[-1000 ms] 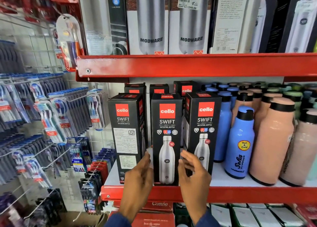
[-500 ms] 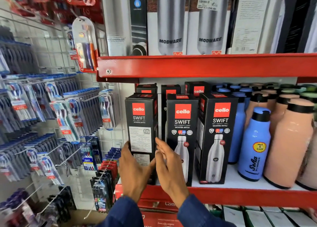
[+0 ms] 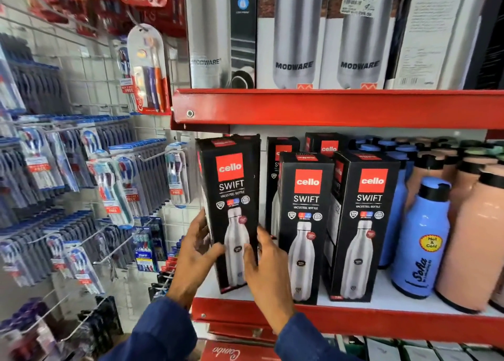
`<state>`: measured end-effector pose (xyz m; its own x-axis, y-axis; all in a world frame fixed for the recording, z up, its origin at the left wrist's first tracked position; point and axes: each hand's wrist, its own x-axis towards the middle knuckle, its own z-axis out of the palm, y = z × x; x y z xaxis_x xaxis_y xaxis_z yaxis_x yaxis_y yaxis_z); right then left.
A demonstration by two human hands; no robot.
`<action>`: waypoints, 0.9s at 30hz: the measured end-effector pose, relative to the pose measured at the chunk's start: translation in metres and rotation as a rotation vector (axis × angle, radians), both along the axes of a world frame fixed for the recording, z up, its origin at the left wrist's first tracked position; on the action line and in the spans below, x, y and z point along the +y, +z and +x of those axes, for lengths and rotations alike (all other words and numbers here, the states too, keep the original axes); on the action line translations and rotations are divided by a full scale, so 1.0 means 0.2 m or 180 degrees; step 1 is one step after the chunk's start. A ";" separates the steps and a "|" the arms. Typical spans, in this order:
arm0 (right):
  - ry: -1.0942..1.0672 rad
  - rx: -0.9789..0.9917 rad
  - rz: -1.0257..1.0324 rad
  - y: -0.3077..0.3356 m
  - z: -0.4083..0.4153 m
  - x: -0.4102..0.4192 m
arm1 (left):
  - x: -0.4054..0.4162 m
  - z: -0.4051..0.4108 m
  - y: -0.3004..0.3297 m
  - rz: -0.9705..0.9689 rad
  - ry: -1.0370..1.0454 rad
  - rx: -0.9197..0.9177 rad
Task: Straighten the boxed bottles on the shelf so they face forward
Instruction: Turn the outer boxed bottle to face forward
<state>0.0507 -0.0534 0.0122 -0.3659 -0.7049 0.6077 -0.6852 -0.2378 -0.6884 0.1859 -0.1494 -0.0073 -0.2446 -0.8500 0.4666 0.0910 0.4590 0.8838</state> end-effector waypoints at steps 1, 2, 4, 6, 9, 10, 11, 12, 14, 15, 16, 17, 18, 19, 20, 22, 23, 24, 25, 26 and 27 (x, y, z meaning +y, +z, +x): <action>-0.0010 -0.0027 -0.0018 -0.01 0.01 -0.01 | -0.01 0.00 0.00 0.0014 -0.0129 -0.0045; -0.0024 -0.0062 -0.0025 -0.01 0.01 -0.02 | -0.03 0.01 -0.01 0.0020 -0.0212 -0.0105; -0.0068 -0.0107 -0.0005 -0.03 0.01 -0.03 | -0.04 0.01 -0.03 0.0037 -0.0317 -0.0189; -0.0077 -0.0149 0.0029 -0.06 0.01 -0.04 | -0.05 0.00 -0.05 0.0129 -0.0356 -0.0195; -0.0071 -0.0161 0.0143 -0.08 0.01 -0.04 | -0.05 -0.02 -0.10 0.0201 -0.0354 -0.0246; -0.0082 -0.0157 0.0181 -0.10 0.01 -0.04 | -0.05 -0.02 -0.12 0.0199 -0.0360 -0.0296; -0.0096 -0.0154 0.0203 -0.11 0.01 -0.04 | -0.06 -0.02 -0.13 0.0204 -0.0355 -0.0342; -0.0098 -0.0158 0.0217 -0.12 0.01 -0.04 | -0.06 -0.03 -0.15 0.0200 -0.0334 -0.0390; -0.0063 -0.0172 0.0275 -0.14 0.01 -0.03 | -0.06 -0.03 -0.17 0.0105 -0.0246 -0.0471; -0.0043 -0.0170 0.0338 -0.16 0.01 -0.02 | -0.05 -0.04 -0.19 0.0043 -0.0164 -0.0497; -0.0033 -0.0175 0.0420 -0.18 0.01 -0.01 | -0.04 -0.04 -0.20 -0.0009 -0.0070 -0.0517; -0.0043 -0.0187 0.0504 -0.21 0.01 -0.01 | -0.03 -0.04 -0.22 -0.0067 0.0026 -0.0553; -0.0071 -0.0198 0.0577 -0.24 0.02 0.00 | -0.02 -0.04 -0.24 -0.0139 0.0143 -0.0623; -0.0101 -0.0200 0.0641 -0.26 0.02 0.00 | -0.01 -0.04 -0.25 -0.0220 0.0287 -0.0733; -0.0124 -0.0199 0.0709 -0.28 0.02 0.00 | 0.01 -0.04 -0.27 -0.0289 0.0439 -0.0859; -0.0139 -0.0233 0.0830 -0.31 0.02 0.00 | 0.03 -0.05 -0.30 -0.0345 0.0695 -0.1023; -0.0139 -0.0244 0.0877 -0.31 0.02 0.00 | 0.04 -0.05 -0.31 -0.0354 0.0787 -0.1057; -0.0144 -0.0237 0.0924 -0.32 0.02 0.00 | 0.05 -0.05 -0.31 -0.0352 0.0859 -0.1077; -0.0149 -0.0217 0.0972 -0.32 0.02 0.00 | 0.05 -0.06 -0.32 -0.0332 0.0912 -0.1088; -0.0155 -0.0200 0.1008 -0.32 0.02 0.01 | 0.06 -0.06 -0.33 -0.0312 0.0950 -0.1098; -0.0156 -0.0191 0.1029 -0.32 0.02 0.02 | 0.06 -0.05 -0.34 -0.0310 0.0983 -0.1122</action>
